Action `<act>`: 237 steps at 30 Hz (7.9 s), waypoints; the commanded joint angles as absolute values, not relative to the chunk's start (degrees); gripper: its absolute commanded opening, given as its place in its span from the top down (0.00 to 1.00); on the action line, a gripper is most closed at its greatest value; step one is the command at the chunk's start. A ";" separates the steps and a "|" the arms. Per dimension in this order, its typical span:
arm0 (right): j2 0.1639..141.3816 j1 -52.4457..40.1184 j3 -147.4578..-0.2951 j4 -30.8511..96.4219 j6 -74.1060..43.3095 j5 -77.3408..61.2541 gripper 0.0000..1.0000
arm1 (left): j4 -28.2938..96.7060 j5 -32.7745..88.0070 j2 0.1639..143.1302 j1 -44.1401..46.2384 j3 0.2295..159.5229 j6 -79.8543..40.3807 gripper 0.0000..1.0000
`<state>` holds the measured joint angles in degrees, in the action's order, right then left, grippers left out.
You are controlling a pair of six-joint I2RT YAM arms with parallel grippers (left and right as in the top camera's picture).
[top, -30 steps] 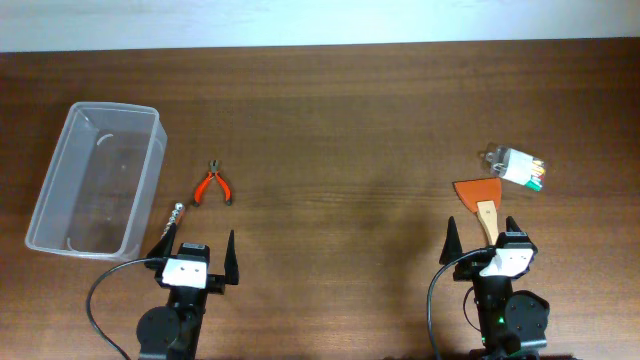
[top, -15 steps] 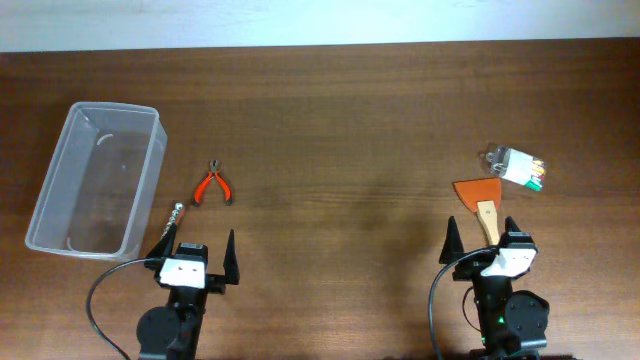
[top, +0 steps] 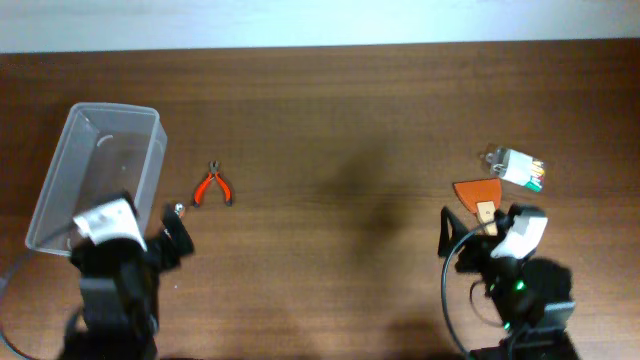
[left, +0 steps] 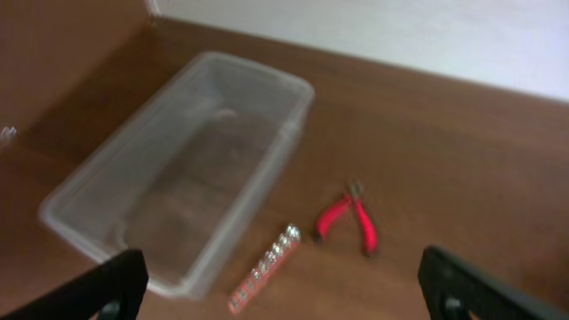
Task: Pack container
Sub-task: 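Reach the left gripper to the clear container's rim and grasp it, then drag the clear container with the left gripper to table center, then release the container and grasp the red pliers with the left gripper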
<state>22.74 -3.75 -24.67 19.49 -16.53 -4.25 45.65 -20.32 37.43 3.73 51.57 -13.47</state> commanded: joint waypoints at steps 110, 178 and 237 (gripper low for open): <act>76.97 -4.01 -87.22 72.34 -11.40 2.44 0.01 | 64.40 -5.80 91.18 0.67 87.05 -22.68 0.98; 76.75 -4.01 -87.29 74.19 -10.92 2.22 0.01 | 43.42 -11.46 97.34 17.47 71.07 -17.04 0.25; 69.47 -4.01 -98.37 87.66 -15.49 4.80 0.01 | 56.03 -1.21 122.41 -4.86 88.33 23.64 0.02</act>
<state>69.54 -3.75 -98.02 87.68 -15.00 3.66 55.96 -0.23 119.72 -5.34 88.03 24.21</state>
